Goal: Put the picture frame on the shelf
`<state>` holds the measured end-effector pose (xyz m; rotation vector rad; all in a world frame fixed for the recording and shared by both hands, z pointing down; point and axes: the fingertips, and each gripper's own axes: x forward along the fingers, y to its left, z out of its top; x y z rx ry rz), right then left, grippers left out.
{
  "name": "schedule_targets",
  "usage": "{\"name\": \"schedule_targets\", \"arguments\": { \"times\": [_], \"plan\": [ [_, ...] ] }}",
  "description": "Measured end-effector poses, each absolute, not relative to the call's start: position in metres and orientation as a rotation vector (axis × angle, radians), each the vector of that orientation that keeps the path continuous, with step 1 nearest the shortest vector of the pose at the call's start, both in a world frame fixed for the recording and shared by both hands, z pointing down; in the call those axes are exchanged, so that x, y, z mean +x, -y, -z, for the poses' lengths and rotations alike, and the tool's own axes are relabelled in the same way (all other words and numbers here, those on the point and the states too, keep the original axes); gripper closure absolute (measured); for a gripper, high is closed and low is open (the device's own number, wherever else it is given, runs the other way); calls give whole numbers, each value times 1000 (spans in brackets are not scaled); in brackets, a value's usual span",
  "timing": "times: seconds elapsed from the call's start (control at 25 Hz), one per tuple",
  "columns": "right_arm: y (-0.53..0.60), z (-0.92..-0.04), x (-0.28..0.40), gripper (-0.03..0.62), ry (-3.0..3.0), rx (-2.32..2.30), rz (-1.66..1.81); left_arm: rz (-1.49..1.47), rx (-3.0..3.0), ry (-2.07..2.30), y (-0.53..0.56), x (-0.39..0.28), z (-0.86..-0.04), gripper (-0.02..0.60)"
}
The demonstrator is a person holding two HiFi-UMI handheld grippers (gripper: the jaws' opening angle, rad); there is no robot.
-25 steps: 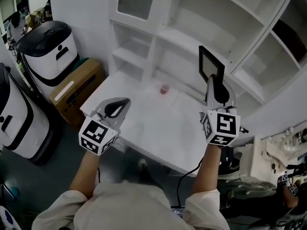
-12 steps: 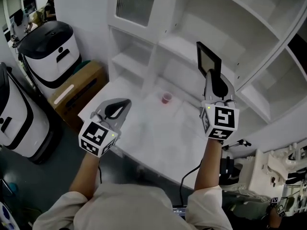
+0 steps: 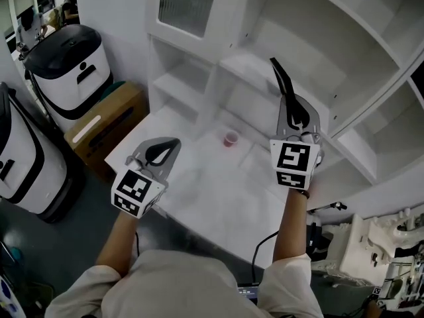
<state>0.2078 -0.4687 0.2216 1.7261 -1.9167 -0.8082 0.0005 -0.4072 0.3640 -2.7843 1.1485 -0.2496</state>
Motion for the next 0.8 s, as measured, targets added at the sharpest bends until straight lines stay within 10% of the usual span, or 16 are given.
{"name": "schedule_targets", "arguments": {
  "times": [0.8],
  "plan": [
    [508, -267, 173, 562, 1545, 1263, 1075, 218, -2841, -1141, 419, 3, -373, 581]
  ]
}}
